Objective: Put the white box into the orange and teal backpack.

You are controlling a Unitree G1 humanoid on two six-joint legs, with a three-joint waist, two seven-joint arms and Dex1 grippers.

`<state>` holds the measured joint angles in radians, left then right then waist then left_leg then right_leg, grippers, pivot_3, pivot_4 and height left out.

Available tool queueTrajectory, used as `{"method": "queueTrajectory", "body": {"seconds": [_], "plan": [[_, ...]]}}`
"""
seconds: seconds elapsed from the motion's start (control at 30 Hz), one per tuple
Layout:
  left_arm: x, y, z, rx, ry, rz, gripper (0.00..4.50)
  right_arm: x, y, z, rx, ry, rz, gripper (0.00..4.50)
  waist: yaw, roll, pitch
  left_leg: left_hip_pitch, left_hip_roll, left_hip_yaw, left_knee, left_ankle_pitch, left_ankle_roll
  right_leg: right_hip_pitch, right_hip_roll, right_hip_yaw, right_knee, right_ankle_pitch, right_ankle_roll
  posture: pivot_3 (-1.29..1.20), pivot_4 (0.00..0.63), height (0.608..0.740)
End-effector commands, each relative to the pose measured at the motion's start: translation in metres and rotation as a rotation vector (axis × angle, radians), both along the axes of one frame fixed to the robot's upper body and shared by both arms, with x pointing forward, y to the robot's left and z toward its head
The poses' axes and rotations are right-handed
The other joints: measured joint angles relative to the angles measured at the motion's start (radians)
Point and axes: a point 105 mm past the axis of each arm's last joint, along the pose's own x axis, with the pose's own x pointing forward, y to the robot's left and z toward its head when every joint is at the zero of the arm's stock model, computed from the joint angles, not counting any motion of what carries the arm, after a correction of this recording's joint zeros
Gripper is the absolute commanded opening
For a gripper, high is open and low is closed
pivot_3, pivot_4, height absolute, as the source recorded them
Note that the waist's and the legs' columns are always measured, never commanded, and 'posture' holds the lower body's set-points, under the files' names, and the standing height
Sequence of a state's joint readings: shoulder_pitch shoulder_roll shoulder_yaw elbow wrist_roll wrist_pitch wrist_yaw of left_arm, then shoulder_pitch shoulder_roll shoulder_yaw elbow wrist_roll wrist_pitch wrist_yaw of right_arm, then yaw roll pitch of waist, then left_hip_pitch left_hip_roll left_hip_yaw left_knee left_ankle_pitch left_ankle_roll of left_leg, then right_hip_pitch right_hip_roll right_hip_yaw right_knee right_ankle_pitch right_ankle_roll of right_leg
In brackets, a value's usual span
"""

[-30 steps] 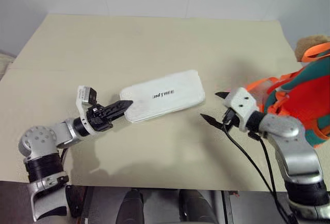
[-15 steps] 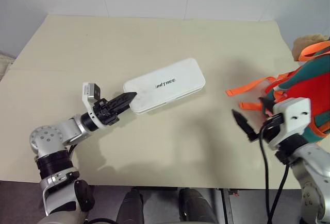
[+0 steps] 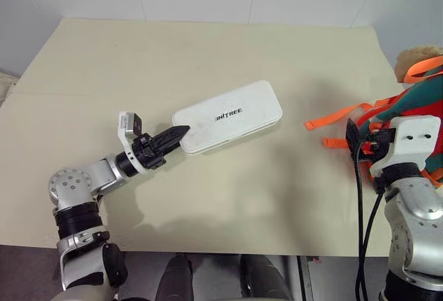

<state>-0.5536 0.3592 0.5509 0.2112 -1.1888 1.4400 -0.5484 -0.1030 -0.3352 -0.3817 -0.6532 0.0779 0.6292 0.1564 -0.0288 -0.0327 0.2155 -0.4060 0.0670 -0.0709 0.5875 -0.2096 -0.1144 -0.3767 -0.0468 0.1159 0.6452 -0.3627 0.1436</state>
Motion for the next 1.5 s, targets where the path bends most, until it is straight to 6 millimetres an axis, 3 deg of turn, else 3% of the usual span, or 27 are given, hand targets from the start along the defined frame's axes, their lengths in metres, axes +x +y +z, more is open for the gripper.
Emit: {"method": "queueTrajectory", "body": {"seconds": [0.03, 0.33, 0.5, 0.87, 0.97, 1.17, 1.27, 1.33, 1.37, 1.5], "plan": [[-0.007, 0.002, 0.013, -0.042, -0.057, -0.016, 1.28, -0.007, -0.003, 0.013, -0.020, -0.080, -0.064, 4.50, 0.000, 0.000, 0.000, 0.000, 0.000, 0.000, 0.000, 0.000, 0.000, 0.000, 0.000, 0.000, 0.000, 0.000, 0.000, 0.00, 0.150, 0.740], [-0.007, 0.001, 0.012, -0.040, -0.055, -0.012, 1.28, -0.001, -0.018, 0.015, 0.073, -0.141, -0.210, 4.50, -0.001, 0.000, 0.000, 0.000, 0.000, 0.000, 0.000, 0.000, 0.000, 0.000, 0.000, 0.000, 0.001, 0.000, 0.000, 0.00, 0.150, 0.740], [-0.009, 0.001, 0.012, -0.038, -0.059, -0.005, 1.28, 0.018, -0.029, 0.019, 0.158, -0.177, -0.297, 4.50, -0.002, 0.000, 0.000, 0.000, 0.000, 0.000, 0.000, 0.000, 0.000, 0.000, 0.000, 0.000, 0.001, 0.000, 0.000, 0.00, 0.150, 0.740], [-0.017, 0.007, 0.012, -0.026, -0.067, 0.036, 1.28, 0.054, -0.042, 0.024, 0.156, -0.212, -0.437, 4.50, -0.005, 0.000, 0.000, 0.000, 0.000, 0.000, -0.002, 0.000, 0.000, -0.001, 0.000, 0.000, 0.000, 0.000, 0.000, 0.00, 0.150, 0.740], [-0.020, 0.009, 0.011, -0.021, -0.067, 0.046, 1.28, 0.064, -0.046, 0.024, 0.173, -0.218, -0.468, 3.90, -0.005, 0.000, 0.000, 0.000, 0.000, 0.000, -0.002, 0.000, 0.001, -0.001, 0.000, 0.000, 0.000, 0.000, 0.000, 0.00, 0.150, 0.740], [-0.024, 0.017, 0.013, -0.010, -0.070, 0.086, 1.28, 0.074, -0.036, 0.034, 0.183, -0.243, -0.395, 1.90, -0.008, 0.001, 0.000, 0.000, 0.000, 0.000, -0.003, 0.000, 0.000, -0.001, 0.000, 0.000, 0.000, 0.000, 0.000, 0.00, 0.150, 0.740], [-0.025, 0.023, 0.012, -0.007, -0.066, 0.110, 1.28, 0.077, -0.027, 0.037, 0.215, -0.242, -0.340, 0.87, -0.011, 0.001, 0.000, 0.000, 0.000, 0.000, -0.003, 0.000, 0.000, -0.001, 0.000, 0.000, 0.000, 0.000, 0.000, 0.00, 0.150, 0.740], [-0.025, 0.032, 0.013, 0.007, -0.069, 0.149, 1.28, 0.079, -0.008, 0.041, 0.252, -0.235, -0.238, 0.23, -0.014, 0.001, 0.000, 0.000, 0.000, 0.000, -0.002, 0.000, 0.001, -0.001, 0.000, 0.000, 0.000, 0.000, 0.000, 0.00, 0.150, 0.740], [-0.024, 0.037, 0.014, 0.015, -0.069, 0.169, 1.28, 0.079, 0.005, 0.041, 0.270, -0.227, -0.178, 0.01, -0.017, 0.001, 0.000, 0.000, 0.000, 0.000, -0.002, 0.000, 0.001, -0.001, 0.000, 0.000, 0.000, 0.000, 0.000, 0.00, 0.150, 0.740], [-0.021, 0.049, 0.016, 0.043, -0.073, 0.208, 1.28, 0.075, 0.039, 0.044, 0.308, -0.203, -0.006, 0.00, -0.027, 0.001, 0.000, 0.000, 0.001, 0.000, -0.004, 0.000, 0.000, -0.002, 0.000, 0.000, 0.001, 0.000, -0.001, 0.00, 0.150, 0.740]]}}
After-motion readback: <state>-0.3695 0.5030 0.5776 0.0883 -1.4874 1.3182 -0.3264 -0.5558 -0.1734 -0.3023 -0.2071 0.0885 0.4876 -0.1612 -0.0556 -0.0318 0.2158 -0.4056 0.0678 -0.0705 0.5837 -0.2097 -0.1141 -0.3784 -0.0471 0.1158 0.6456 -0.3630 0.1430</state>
